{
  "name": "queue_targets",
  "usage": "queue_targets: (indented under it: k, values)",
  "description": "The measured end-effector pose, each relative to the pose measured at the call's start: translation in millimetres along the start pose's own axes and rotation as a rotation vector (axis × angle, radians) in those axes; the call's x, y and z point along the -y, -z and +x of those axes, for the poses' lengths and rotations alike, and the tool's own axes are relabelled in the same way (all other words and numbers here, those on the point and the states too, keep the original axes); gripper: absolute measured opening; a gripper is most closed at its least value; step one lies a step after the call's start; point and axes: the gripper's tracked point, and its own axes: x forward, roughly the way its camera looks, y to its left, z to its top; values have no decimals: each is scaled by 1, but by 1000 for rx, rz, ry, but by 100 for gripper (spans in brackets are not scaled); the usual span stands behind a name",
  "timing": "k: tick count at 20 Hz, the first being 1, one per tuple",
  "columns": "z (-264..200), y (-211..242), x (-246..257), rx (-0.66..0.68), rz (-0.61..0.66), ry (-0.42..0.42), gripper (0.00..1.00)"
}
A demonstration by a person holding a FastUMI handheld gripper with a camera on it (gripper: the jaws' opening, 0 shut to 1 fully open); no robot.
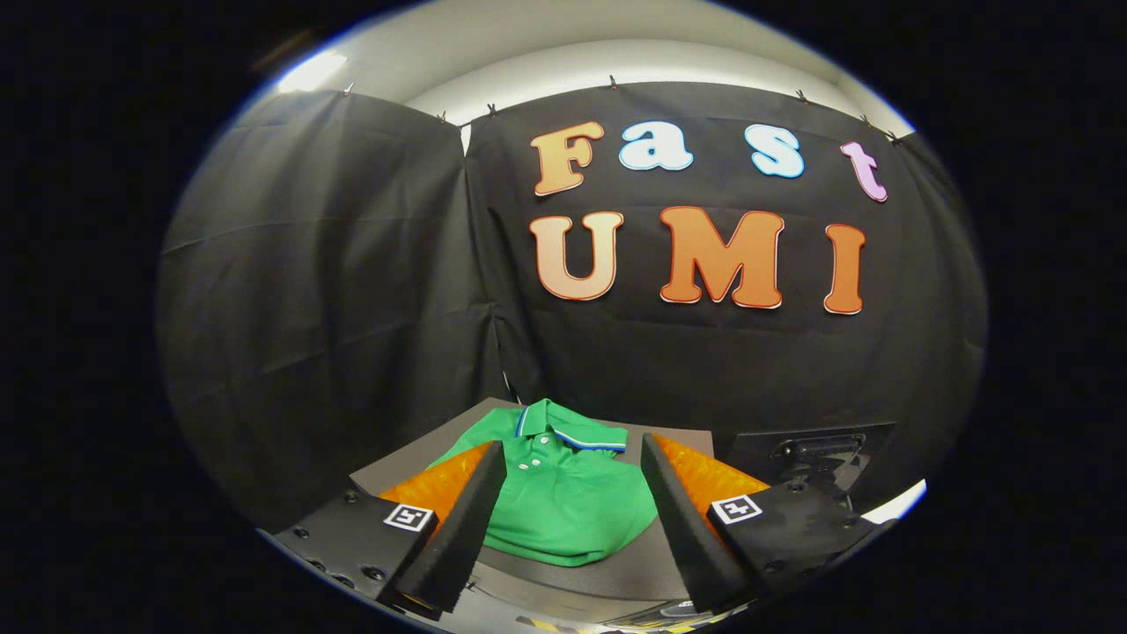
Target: Put the clothes into the washing machine and then close the washing machine lid.
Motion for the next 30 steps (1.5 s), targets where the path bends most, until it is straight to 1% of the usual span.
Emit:
queue_targets:
  k: [5,9,12,15,17,21,24,25,27,29,30]
  values:
    - [29,14,-15,-59,-10,-19,99]
    - [49,47,-35,-153,-18,-46,99]
    - [66,79,-33,-239,-34,-25,99]
    - [76,101,-34,-307,-36,-6,98]
    - [79,104,-35,-320,-54,6,97]
    - [81,111,-35,-333,-87,-2,97]
    - [84,116,-33,-365,-60,-1,88]
    - [86,117,-33,-379,-55,1,87]
    - [87,116,-33,-397,-61,-8,76]
    - [85,114,-31,-388,-65,-23,64]
    - [86,113,-31,-375,-51,-26,55]
